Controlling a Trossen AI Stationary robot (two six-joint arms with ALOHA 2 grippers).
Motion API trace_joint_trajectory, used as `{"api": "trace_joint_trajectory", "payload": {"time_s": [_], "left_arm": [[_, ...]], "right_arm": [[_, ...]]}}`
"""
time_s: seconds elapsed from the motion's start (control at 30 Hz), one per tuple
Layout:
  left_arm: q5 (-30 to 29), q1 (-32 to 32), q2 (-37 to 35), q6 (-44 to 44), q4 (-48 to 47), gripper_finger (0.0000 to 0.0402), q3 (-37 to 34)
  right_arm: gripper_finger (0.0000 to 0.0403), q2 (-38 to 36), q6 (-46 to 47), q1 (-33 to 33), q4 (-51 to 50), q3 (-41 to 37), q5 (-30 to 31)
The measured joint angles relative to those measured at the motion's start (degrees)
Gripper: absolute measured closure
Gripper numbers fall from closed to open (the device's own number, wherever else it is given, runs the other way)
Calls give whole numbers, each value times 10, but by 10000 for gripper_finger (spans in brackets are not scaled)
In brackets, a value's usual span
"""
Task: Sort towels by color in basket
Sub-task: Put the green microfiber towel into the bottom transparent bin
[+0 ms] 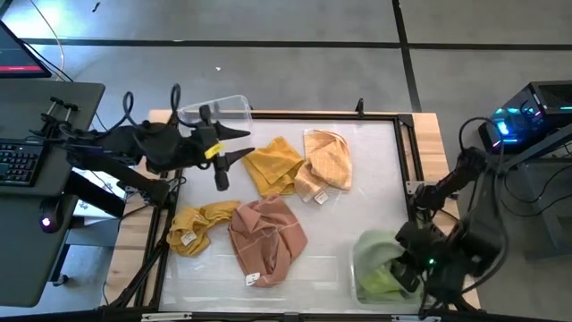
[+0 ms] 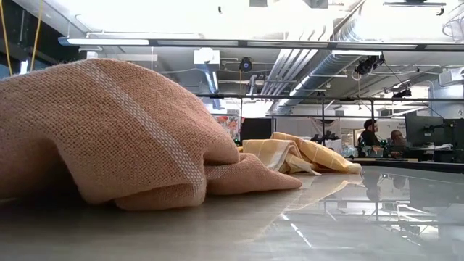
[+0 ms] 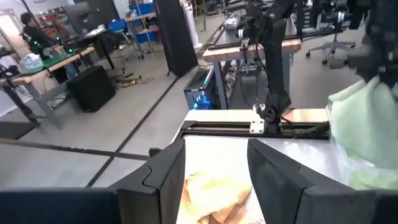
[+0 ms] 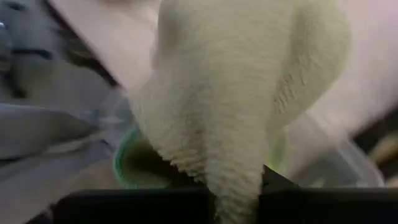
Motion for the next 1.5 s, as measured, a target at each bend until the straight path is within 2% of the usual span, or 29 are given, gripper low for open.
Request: {"api": "trace_joint_trajectory", "payload": {"time_s": [0.2,0.37,0.5,0.6,0.77,0.87,0.97,1.03,1.1,1.4,1.5], "left_arm": [[8,-1,24,-2,0,241,0],[9,-2,37,-2,1,241,0],[9,-2,42,2,0,241,0],[9,-2,43,2,2,241,0],[10,-2,44,-10,-6,241,0],[36,-4,44,-55,-33,241,0],[59,-7,45,-96,-67,241,0],[68,-10,48,-127,-80,241,0],[73,-11,52,-141,-89,241,0],[77,-11,64,-147,-89,241,0],[79,-11,65,-146,-89,241,0]], "right_arm": [[394,0,-6,8,179,-162,-100],[373,1,-6,6,321,-262,-141],[317,0,24,-3,337,-272,-194],[270,-8,29,-6,331,-249,-234],[231,-30,77,-2,285,-188,-242],[231,-36,136,-1,266,-150,-240],[236,-35,239,-1,265,-133,-228],[242,-31,263,-13,278,-132,-254],[254,-15,264,-31,285,-131,-279],[340,55,245,-69,145,-132,-177],[359,75,210,-79,126,-132,-166]]}}
